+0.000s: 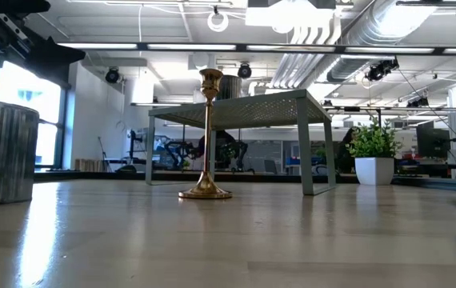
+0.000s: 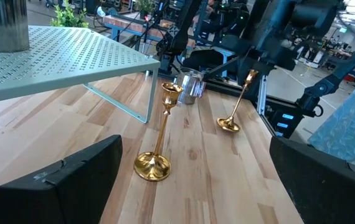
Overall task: Pick & Place candle stick holders
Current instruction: Put the right gold candle holder on the shelf
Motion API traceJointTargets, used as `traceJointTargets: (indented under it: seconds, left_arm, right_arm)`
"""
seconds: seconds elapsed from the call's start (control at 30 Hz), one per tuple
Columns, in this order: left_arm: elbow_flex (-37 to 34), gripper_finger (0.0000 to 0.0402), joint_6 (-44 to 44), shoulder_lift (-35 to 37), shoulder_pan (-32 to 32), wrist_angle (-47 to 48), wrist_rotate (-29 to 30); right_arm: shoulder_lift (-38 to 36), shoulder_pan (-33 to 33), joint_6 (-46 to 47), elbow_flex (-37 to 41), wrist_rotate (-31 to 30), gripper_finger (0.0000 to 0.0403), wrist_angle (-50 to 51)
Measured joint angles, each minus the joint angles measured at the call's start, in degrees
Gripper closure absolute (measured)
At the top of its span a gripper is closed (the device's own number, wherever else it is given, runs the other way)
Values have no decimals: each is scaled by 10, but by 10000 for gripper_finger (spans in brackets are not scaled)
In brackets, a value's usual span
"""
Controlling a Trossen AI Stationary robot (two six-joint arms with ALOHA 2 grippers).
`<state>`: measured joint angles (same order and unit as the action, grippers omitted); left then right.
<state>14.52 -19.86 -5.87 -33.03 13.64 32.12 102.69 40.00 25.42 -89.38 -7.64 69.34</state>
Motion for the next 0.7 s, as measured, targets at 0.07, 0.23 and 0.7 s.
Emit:
traceJointTargets:
  seconds: [0.07, 0.23, 0.7]
  left_arm:
    - [0, 2, 0, 0, 0, 0, 0]
    - [0, 2, 0, 0, 0, 3, 0]
    - [0, 2, 52, 0, 0, 33, 9]
  right_arm:
    - [0, -3, -22, -26, -22, 288, 0]
    - [0, -21, -114, -119, -56, 288, -1]
    - [-1, -156, -347, -371, -194, 288, 53]
